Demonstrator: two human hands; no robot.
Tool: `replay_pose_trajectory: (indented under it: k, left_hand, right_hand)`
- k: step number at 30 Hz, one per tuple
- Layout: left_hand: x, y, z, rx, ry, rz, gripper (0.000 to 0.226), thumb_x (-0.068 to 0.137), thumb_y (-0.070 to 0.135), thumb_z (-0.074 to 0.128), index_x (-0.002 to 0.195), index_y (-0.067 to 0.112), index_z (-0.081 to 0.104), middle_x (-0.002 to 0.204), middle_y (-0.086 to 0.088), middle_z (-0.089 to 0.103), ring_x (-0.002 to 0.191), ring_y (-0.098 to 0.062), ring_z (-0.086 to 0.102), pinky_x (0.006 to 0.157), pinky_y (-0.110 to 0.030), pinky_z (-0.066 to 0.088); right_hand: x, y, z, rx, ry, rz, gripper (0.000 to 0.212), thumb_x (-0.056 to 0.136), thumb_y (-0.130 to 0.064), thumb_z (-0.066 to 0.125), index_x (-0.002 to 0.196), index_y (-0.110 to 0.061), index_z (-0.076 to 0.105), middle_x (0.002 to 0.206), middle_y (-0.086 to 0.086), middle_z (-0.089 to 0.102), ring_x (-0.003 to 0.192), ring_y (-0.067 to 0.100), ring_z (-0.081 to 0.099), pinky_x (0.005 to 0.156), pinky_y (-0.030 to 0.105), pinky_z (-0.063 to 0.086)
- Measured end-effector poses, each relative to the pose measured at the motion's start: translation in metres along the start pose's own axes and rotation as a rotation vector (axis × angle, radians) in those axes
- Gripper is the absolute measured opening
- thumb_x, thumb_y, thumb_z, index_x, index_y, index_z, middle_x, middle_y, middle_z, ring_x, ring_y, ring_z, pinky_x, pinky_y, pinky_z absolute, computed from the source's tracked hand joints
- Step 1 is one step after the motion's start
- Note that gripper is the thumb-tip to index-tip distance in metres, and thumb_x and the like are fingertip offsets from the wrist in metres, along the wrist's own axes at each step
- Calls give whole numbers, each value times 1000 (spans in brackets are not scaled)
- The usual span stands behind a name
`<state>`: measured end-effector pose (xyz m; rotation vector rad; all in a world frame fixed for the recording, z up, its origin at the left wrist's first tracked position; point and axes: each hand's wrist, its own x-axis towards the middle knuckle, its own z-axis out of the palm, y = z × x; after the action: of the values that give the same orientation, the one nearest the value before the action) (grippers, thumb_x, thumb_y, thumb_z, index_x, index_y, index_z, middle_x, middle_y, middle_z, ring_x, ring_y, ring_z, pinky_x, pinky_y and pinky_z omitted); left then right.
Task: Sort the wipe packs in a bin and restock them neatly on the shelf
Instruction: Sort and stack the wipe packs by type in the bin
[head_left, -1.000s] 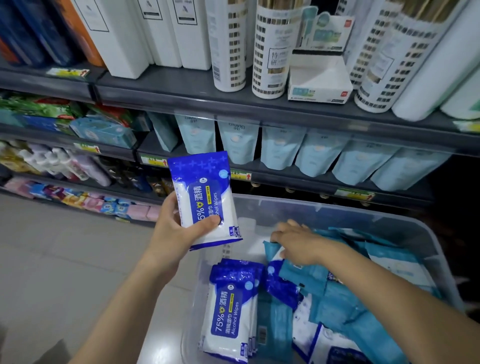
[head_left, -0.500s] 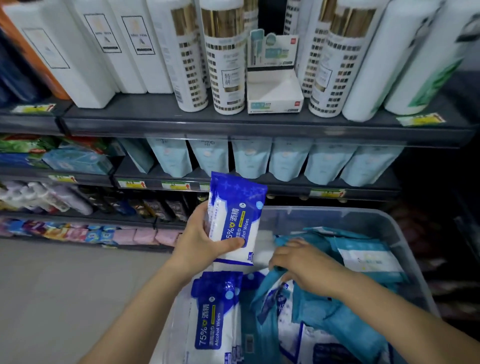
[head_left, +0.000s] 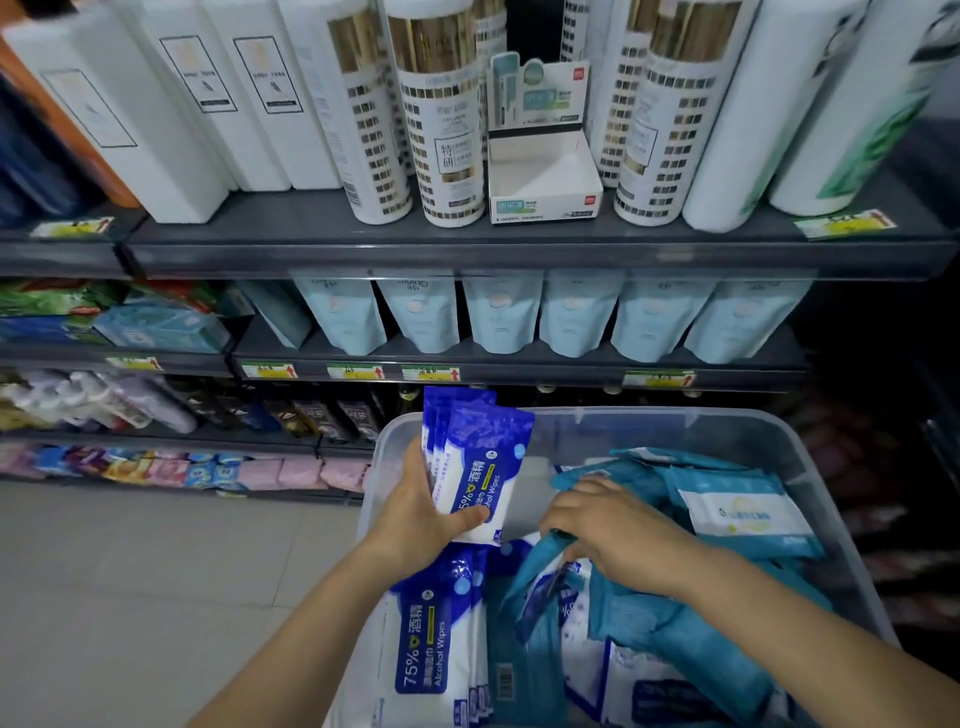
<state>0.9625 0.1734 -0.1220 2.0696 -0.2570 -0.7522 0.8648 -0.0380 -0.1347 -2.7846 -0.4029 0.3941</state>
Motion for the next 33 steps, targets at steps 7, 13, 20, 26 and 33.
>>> replay_pose_trajectory:
  k: [7,13,20,26,33]
  left_hand:
    - [-4,-1,0,-85,-83,-123,62,82,20,73,124,25,27,101,14,59,91,-1,61,73,-21,50]
    - [0,-16,6,-138,-86,-301,58,82,32,73,125,21,35,110,0,66,93,-18,68,86,-40,54]
    - [24,-20,6,-219,-148,-446,73,68,27,83,126,21,40,113,-3,66,104,-25,63,96,-48,48]
    - [38,-14,9,-242,-115,-566,56,76,11,76,124,7,47,112,-13,64,106,-31,60,99,-49,45]
    - [36,-15,18,-33,-24,-474,61,79,18,76,127,9,38,118,-8,57,106,-24,55,92,-39,45]
  right_hand:
    - [1,1,0,6,-17,20,32,94,-34,51,126,-29,52,121,-11,53,115,13,41,103,23,20]
    - [2,-1,-3,25,-36,27,31,95,-33,50,126,-29,52,121,-11,53,115,12,40,102,21,17]
    - [5,-3,-4,37,-60,41,32,95,-33,50,126,-28,52,122,-12,52,116,12,40,106,24,20]
    - [6,-5,-9,33,-112,64,37,95,-34,50,131,-28,48,126,-10,49,120,12,37,107,25,17]
    - [7,-3,-17,223,-325,99,45,86,-6,51,128,-23,52,123,-4,44,118,15,36,105,26,28]
